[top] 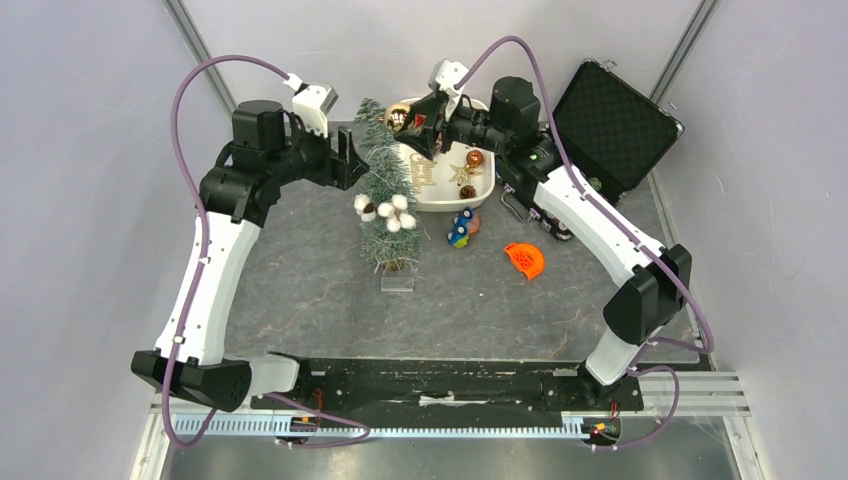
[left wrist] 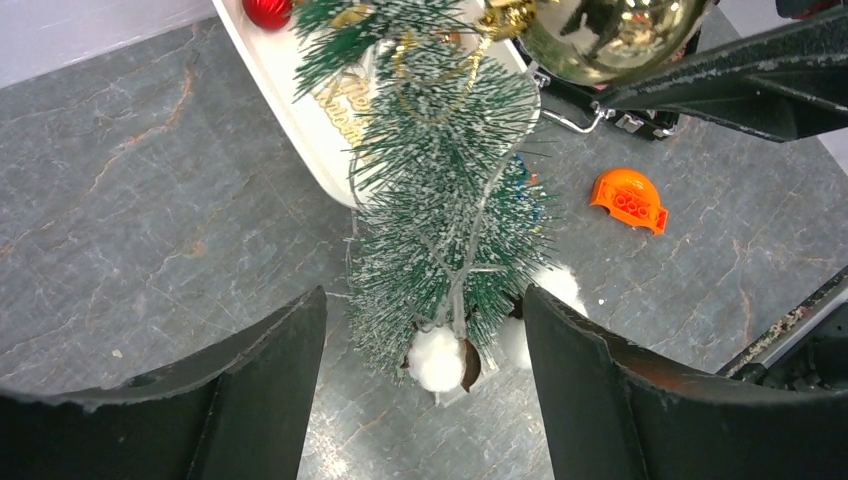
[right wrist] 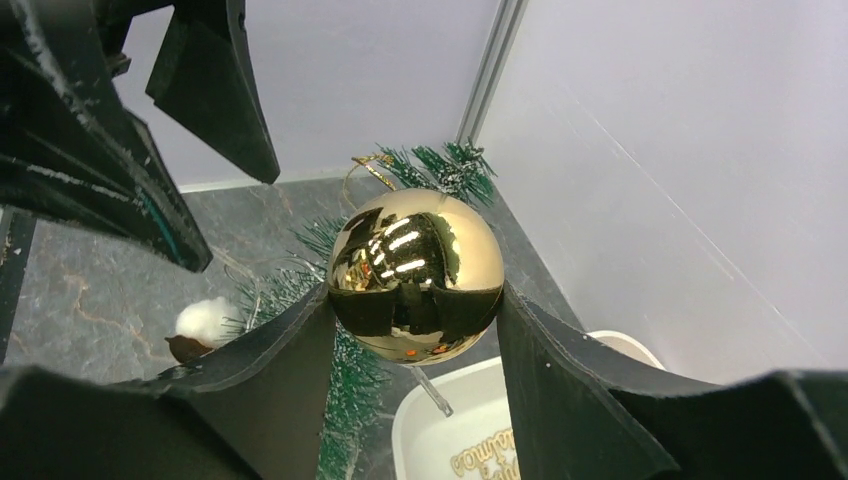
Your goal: Decorate the small christmas tree
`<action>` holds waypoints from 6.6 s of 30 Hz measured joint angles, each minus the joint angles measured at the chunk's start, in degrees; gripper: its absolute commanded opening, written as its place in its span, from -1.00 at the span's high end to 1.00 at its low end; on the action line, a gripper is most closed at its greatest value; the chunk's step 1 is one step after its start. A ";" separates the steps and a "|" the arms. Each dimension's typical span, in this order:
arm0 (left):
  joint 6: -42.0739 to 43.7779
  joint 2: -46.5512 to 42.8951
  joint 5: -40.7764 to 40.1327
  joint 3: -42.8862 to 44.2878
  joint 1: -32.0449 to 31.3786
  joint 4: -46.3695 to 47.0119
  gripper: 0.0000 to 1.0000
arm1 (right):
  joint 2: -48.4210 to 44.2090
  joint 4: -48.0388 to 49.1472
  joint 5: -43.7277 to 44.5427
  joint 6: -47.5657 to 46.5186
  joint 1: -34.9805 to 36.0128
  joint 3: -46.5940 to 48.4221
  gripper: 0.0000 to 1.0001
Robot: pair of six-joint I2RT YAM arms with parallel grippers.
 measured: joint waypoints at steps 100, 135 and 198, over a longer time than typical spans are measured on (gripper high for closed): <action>6.82 12.46 -3.69 15.34 -0.85 3.91 -0.13 | -4.83 7.76 9.84 4.61 2.25 -14.29 0.47; 6.64 5.90 -2.14 13.51 -0.85 3.69 -0.41 | -6.91 8.17 9.88 4.61 2.27 -16.52 0.35; 5.11 13.94 -0.04 12.44 -0.87 8.24 0.38 | -7.76 8.48 9.97 4.57 2.99 -18.29 0.03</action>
